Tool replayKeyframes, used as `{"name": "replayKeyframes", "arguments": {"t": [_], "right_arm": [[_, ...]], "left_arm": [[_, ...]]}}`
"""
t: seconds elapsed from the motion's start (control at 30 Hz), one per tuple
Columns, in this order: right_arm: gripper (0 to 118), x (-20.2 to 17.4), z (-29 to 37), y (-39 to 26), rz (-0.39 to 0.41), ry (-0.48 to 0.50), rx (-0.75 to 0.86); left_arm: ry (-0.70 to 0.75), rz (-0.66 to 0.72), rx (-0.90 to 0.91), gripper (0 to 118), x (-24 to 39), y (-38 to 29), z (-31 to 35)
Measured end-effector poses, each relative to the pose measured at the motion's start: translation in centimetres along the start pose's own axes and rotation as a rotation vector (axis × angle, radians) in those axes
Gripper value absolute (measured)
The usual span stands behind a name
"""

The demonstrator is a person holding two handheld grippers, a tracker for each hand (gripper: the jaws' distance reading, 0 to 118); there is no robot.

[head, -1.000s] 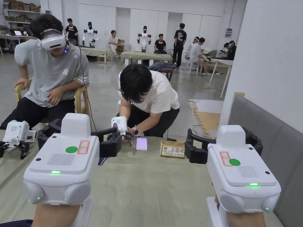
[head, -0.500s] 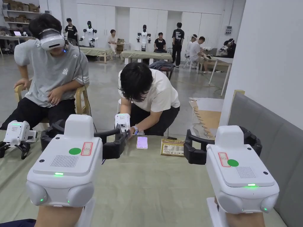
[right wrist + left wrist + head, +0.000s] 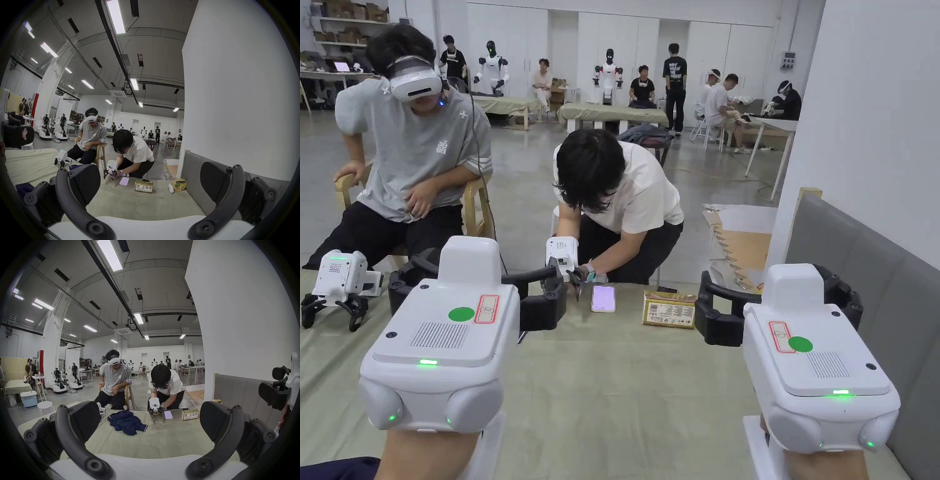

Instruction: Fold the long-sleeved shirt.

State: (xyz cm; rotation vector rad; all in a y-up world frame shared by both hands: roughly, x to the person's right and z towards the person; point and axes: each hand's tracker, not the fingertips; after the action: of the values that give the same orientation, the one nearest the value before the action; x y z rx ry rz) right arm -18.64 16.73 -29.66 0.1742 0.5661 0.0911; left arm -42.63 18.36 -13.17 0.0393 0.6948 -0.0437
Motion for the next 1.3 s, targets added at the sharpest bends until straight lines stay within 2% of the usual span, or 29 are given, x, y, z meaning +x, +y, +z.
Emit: {"name": "replayKeyframes", "arguments": {"t": [0.13, 0.17, 0.2, 0.23, 0.27, 0.3, 0.33, 0.37, 0.4, 0.5, 0.6, 0.7, 0.8, 1.0, 1.1, 1.3], "right_arm": [[118, -0.3, 0.2, 0.1, 0.007, 0.015, 0.008], [116, -0.4, 0.3, 0.1, 0.011, 0.02, 0.007], [103, -0.5, 0.4, 0.1, 0.016, 0.023, 0.009], [74, -0.6, 0.7, 0.1, 0.025, 0.027, 0.016], [15, -0.8, 0.8, 0.2, 0.033, 0.031, 0.023], [0, -0.9, 0.8, 0.2, 0.035, 0.025, 0.022], [0, -0.9, 0.7, 0.3, 0.039, -0.002, 0.005], [0, -0.7, 0.8, 0.1, 0.007, -0.006, 0.003], [0, -0.6, 0.8, 0.0, -0.014, 0.029, 0.009], [0, -1.1, 0.9, -0.5, 0.026, 0.028, 0.017], [0, -2.8, 0.4, -0.8, -0.001, 0.114, -0.024], [0, -6.6, 0.0, -1.3, -0.018, 0.195, -0.041], [0, -12.3, -0.3, -2.1, -0.051, 0.334, -0.085], [0, -23.8, 0.6, -4.1, -0.114, 0.616, -0.148], [0, -27.2, 1.4, -4.6, -0.084, 0.687, -0.164], [0, -29.4, 2.3, -6.8, -0.043, 0.738, -0.21]], "left_arm": [[0.009, 0.009, -0.003, 108, -0.1, 0.0, 0.0], [0.004, 0.016, -0.002, 95, -0.1, 0.0, 0.1], [-0.007, 0.023, 0.006, 73, -0.2, -0.1, 0.3], [-0.021, 0.034, 0.011, 39, -0.3, -0.1, 0.5], [-0.028, 0.034, -0.003, 10, -0.3, 0.0, 0.4], [-0.028, 0.037, -0.017, 9, -0.3, 0.0, 0.2], [-0.036, 0.055, -0.025, 4, -0.5, -0.2, 0.1], [-0.046, 0.063, -0.022, 3, -0.7, -0.3, 0.1], [-0.048, 0.066, -0.02, 3, -0.8, -0.5, 0.2], [-0.007, 0.035, -0.043, 3, -0.9, -0.8, 0.2], [0.002, 0.031, -0.063, 3, -2.5, -1.3, 0.6], [0.114, 0.023, -0.089, 3, -5.7, -2.2, 1.5], [0.231, 0.007, -0.161, 3, -10.0, -3.1, 2.4], [0.455, 0.065, -0.303, 3, -19.4, -7.2, 5.5], [0.472, 0.116, -0.335, 3, -21.5, -9.1, 6.3], [0.466, 0.2, -0.518, 4, -22.0, -16.4, 5.7]]}}
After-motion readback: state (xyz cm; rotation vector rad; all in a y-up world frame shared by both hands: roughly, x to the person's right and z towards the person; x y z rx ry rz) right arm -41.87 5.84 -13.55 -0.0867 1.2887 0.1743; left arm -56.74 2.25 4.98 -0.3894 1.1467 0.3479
